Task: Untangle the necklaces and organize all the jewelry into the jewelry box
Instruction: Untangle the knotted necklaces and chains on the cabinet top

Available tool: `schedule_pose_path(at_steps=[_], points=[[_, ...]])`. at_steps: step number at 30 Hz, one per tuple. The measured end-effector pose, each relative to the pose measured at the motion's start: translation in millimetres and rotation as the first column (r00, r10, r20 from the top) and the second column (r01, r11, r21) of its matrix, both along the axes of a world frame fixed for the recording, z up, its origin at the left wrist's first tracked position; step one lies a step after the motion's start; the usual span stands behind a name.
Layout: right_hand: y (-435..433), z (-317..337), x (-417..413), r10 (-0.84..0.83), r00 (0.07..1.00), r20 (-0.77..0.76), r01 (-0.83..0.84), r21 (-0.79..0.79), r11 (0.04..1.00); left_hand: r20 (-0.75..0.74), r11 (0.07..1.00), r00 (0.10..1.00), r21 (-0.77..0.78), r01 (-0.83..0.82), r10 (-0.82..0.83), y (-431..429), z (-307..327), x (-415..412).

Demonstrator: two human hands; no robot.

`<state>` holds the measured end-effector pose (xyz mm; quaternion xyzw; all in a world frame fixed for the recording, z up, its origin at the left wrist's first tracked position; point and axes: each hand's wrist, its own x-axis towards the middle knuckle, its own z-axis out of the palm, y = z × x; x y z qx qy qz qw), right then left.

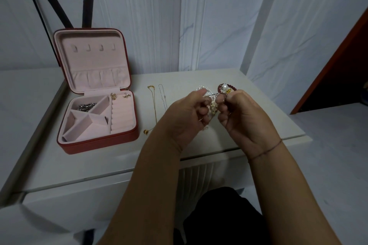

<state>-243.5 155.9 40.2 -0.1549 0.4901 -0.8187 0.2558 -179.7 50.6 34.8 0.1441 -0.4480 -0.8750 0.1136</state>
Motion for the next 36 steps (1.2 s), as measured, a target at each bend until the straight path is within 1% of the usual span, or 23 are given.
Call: schedule_pose_path(at_steps=[2, 4, 7, 10, 11, 13, 16, 18, 21, 23, 24, 25, 26, 27, 29, 31, 34, 36], points=[[0, -1, -1, 0.006, 0.999, 0.031, -0.005, -0.018, 1.000, 0.029, 0.999, 0.999, -0.003, -0.034, 0.034, -1, -4, -1], [-1, -3, -1, -0.006, 1.000, 0.019, 0.006, 0.003, 1.000, 0.056, 0.996, 0.995, -0.052, -0.076, 0.079, -1, -6, -2], [-3, -2, 2, -0.018, 1.000, -0.014, 0.018, 0.035, 0.999, 0.111, 0.969, 0.982, -0.212, -0.129, 0.155, 1, -9, -3], [-4, 0, 3, -0.027, 1.000, -0.012, 0.027, 0.018, 0.999, 0.175, 0.883, 0.948, -0.439, -0.165, 0.265, 4, -12, -5], [-4, 1, 2, -0.026, 1.000, 0.002, 0.026, 0.009, 1.000, 0.182, 0.861, 0.943, -0.483, -0.162, 0.279, 4, -13, -6], [-3, 0, 1, -0.011, 0.999, 0.048, 0.012, -0.020, 1.000, 0.208, 0.856, 0.936, -0.495, -0.151, 0.285, 5, -12, -5], [0, 0, -1, 0.021, 0.992, 0.125, -0.007, -0.111, 0.994, 0.249, 0.852, 0.922, -0.506, -0.137, 0.296, 4, -11, -5], [2, 2, -2, 0.028, 0.992, 0.123, -0.010, -0.138, 0.990, 0.245, 0.822, 0.915, -0.551, -0.141, 0.322, 1, -12, -7], [4, 2, -1, 0.012, 0.995, 0.102, -0.001, -0.106, 0.994, 0.206, 0.775, 0.899, -0.601, -0.194, 0.386, -3, -10, -6], [6, 2, -1, 0.007, 0.996, 0.088, 0.000, -0.079, 0.997, 0.156, 0.785, 0.911, -0.575, -0.231, 0.382, -4, -9, -4], [7, 3, 0, 0.010, 0.997, 0.083, -0.003, -0.074, 0.997, 0.137, 0.844, 0.927, -0.477, -0.247, 0.349, -3, -8, -3], [7, 3, 0, 0.016, 0.996, 0.083, -0.009, -0.079, 0.997, 0.131, 0.913, 0.946, -0.329, -0.240, 0.296, -2, -6, -1], [8, 4, -1, 0.023, 0.996, 0.090, -0.015, -0.090, 0.996, 0.120, 0.963, 0.966, -0.174, -0.207, 0.229, -1, -5, -1], [8, 4, -1, 0.032, 0.995, 0.098, -0.022, -0.104, 0.994, 0.106, 0.984, 0.980, -0.065, -0.164, 0.170, -1, -3, 0], [9, 5, -2, 0.046, 0.992, 0.120, -0.030, -0.136, 0.990, 0.094, 0.995, 0.991, 0.024, -0.098, 0.095, -2, -4, -1], [10, 4, -2, 0.057, 0.988, 0.140, -0.033, -0.169, 0.985, 0.085, 0.999, 0.996, 0.023, -0.040, 0.038, -4, -6, -1], [12, 6, -3, 0.064, 0.988, 0.143, -0.035, -0.199, 0.979, 0.084, 0.996, 0.996, -0.085, 0.015, -0.008, -7, -8, 2], [12, 5, -4, 0.061, 0.990, 0.126, -0.034, -0.201, 0.979, 0.120, 0.990, 0.993, -0.136, 0.022, -0.005, -9, -8, 4]])
